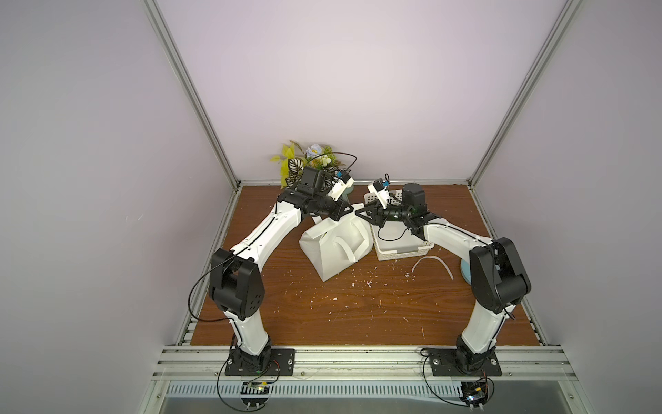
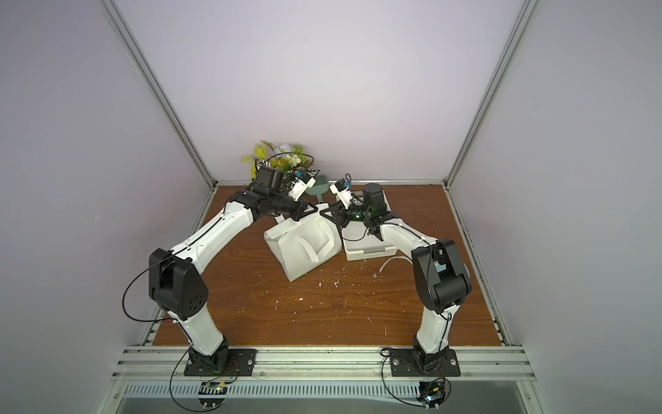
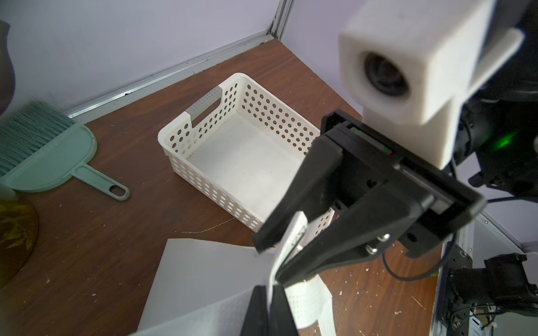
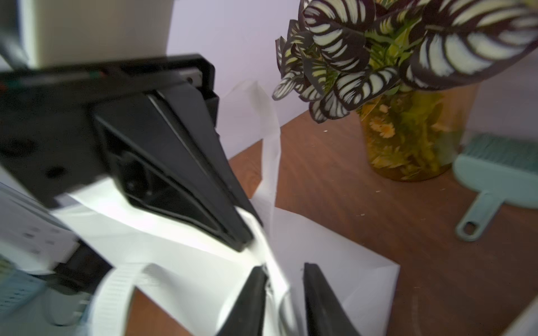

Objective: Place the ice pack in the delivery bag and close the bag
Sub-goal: Close the delivery bag at the center of the board, then seal the delivery bag at the center of the board.

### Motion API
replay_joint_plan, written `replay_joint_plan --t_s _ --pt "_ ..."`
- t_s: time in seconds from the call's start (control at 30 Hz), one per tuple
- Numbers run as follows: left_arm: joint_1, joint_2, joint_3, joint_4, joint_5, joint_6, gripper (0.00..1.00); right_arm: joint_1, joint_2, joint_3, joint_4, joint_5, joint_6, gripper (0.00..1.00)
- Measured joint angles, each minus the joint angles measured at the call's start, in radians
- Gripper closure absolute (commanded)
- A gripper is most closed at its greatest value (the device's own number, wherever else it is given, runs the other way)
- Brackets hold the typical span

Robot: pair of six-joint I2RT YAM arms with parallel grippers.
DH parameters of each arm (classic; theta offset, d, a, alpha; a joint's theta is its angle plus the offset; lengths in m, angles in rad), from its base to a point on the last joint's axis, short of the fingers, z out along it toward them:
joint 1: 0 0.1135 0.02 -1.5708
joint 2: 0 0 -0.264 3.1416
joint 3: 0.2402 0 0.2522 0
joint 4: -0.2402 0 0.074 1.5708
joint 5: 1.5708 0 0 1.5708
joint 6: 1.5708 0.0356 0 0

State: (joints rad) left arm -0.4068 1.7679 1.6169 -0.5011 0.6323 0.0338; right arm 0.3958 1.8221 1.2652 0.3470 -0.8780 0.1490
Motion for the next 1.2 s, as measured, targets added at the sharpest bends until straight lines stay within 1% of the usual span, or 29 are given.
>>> replay_joint_plan --t_s 0.07,0.13,0.17,0.2,0.27,0.33,0.37,0.43,0.53,0.63,0.67,0.7,0.73,0.87,0.97,1.07,1.2 --pt "0.0 0.0 -0.003 0.001 -0.002 0.0 0.96 -0.002 0.002 0.0 0.001 -0.014 0.003 0.81" --pt "0.0 -0.002 -0.006 0.003 -0.002 0.0 0.93 -0.005 0.004 0.0 0.008 -0.024 0.006 0.86" --pt "0.0 -0.003 -0.006 0.004 -0.005 0.0 0.9 -0.006 0.006 0.0 0.014 -0.031 0.009 0.88" --pt "0.0 -0.003 -0.007 0.004 -0.007 0.0 0.83 -0.006 0.008 0.0 0.016 -0.036 0.011 0.89" --pt "0.0 -0.006 -0.012 0.003 -0.01 0.003 0.71 -0.006 0.013 0.0 0.024 -0.044 0.011 0.96" --pt "0.0 -0.011 -0.014 0.002 -0.017 0.002 0.59 -0.007 0.015 0.0 0.027 -0.045 0.016 0.98" --pt "0.0 -0.015 -0.014 0.001 -0.024 -0.002 0.55 -0.008 0.015 0.0 0.03 -0.045 0.016 0.99" --pt "0.0 -0.029 -0.015 -0.006 -0.039 -0.009 0.5 -0.01 0.015 0.0 0.032 -0.045 0.016 0.99" --pt "0.016 -0.085 -0.041 -0.01 -0.06 -0.036 0.45 -0.018 0.015 0.0 0.035 -0.043 0.016 0.99" --pt "0.05 -0.195 -0.132 0.022 -0.067 -0.074 0.31 -0.024 0.015 0.0 0.038 -0.039 0.016 0.99" --pt "0.069 -0.254 -0.191 0.053 -0.069 -0.09 0.16 -0.025 0.016 0.0 0.038 -0.039 0.016 0.99" --pt "0.078 -0.301 -0.238 0.074 -0.072 -0.103 0.04 -0.025 0.017 0.001 0.038 -0.039 0.016 0.99" --pt "0.092 -0.363 -0.304 0.107 -0.079 -0.118 0.01 -0.025 0.018 0.002 0.038 -0.037 0.016 0.99" --pt "0.106 -0.631 -0.587 0.27 -0.144 -0.159 0.0 -0.025 0.02 0.004 0.038 -0.036 0.016 0.99" --pt "0.106 -0.799 -0.752 0.381 -0.198 -0.165 0.0 -0.025 0.02 0.004 0.038 -0.036 0.016 0.99" --pt "0.106 -0.892 -0.863 0.476 -0.235 -0.172 0.0 -0.025 0.02 0.005 0.038 -0.036 0.016 0.98" --pt "0.106 -0.904 -0.955 0.568 -0.282 -0.18 0.0 -0.025 0.028 0.008 0.046 -0.037 0.023 0.98"
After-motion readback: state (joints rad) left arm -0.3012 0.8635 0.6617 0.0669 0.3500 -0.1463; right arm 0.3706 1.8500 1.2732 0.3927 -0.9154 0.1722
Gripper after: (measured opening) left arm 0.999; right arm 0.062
